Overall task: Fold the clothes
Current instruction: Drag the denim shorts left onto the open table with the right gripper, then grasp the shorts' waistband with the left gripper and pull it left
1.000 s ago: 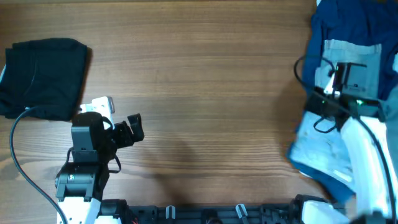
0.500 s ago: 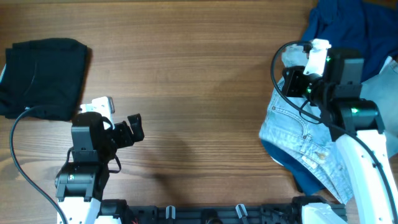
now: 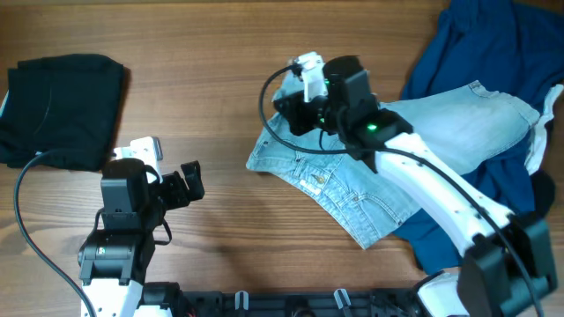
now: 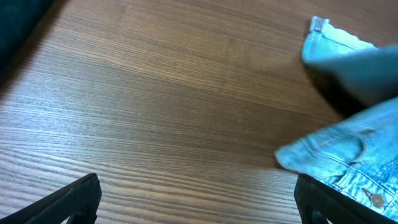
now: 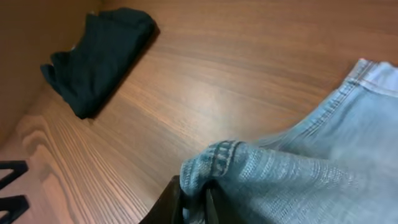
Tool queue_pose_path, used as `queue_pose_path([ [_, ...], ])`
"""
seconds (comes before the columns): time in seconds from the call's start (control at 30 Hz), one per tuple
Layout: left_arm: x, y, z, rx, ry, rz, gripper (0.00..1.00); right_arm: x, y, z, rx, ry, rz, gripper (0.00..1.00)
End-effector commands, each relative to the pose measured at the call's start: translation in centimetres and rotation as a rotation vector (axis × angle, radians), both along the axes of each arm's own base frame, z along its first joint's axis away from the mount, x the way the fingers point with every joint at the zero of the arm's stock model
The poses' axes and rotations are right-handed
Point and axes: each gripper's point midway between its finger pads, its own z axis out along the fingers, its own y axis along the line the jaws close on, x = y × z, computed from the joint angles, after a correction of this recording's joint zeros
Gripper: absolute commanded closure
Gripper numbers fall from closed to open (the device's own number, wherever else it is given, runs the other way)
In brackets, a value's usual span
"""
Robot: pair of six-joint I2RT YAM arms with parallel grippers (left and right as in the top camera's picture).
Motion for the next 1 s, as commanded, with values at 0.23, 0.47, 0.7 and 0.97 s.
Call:
queue_pose_path([
  [0.23, 1.0, -3.2, 2.3, -0.139, -0.082, -0.136, 0.0, 2.0, -8.3, -1.9, -0.265, 0.045, -0.361, 0.0],
  [0.47, 3.3, -5.0, -0.7, -0.365, 0.067, -0.067, 0.0, -1.5, -18.9, 1.3, -0.305, 0.175, -0.655, 0.0],
  [0.7, 5.1, -11.2, -8.3, -0.497, 0.31, -0.157, 0.0, -3.5, -21.6, 0.2, -0.354, 0.274, -0.701, 0.0],
  [0.97, 6.4, -18.0, -13.0, -0.539, 0.328, -0.258, 0.11, -4.0, -21.8, -0.1, -0.368, 0.294, -0.697, 0.0],
])
